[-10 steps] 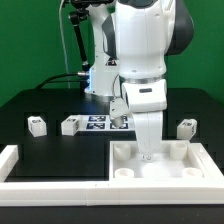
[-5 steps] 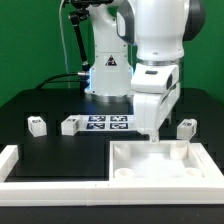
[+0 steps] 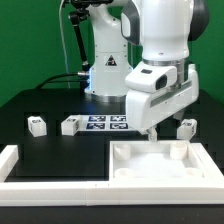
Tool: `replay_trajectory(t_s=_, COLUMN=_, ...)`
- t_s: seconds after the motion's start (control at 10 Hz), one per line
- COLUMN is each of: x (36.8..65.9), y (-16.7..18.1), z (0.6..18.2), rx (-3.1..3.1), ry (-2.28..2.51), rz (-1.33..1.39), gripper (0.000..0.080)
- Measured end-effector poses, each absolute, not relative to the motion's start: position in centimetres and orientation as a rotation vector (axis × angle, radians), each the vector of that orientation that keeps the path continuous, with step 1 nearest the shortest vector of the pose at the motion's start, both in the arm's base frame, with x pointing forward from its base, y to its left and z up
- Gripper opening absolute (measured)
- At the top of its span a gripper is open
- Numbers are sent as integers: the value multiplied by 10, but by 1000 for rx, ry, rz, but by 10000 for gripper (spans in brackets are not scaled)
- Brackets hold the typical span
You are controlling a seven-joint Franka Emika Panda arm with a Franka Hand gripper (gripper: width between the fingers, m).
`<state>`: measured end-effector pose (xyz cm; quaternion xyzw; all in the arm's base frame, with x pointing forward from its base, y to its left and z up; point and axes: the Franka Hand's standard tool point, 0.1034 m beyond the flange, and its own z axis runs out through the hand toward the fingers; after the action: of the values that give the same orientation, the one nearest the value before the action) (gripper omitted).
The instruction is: Assemble square table
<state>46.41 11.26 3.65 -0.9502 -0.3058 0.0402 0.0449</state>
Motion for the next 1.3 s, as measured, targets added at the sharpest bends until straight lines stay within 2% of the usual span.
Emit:
replay_trajectory(t_s=0.3, x=449, y=139, z=37, rx=-3012, ry=-470, rz=174, gripper=649)
replay_trajectory(t_s=1.0, x=446, y=143, z=33, rx=-2927, ry=500, rz=244, gripper=649)
replay_trajectory(t_s=1.3, x=443, y=143, z=32, rx=-2924, ry=468, rz=299, gripper=649)
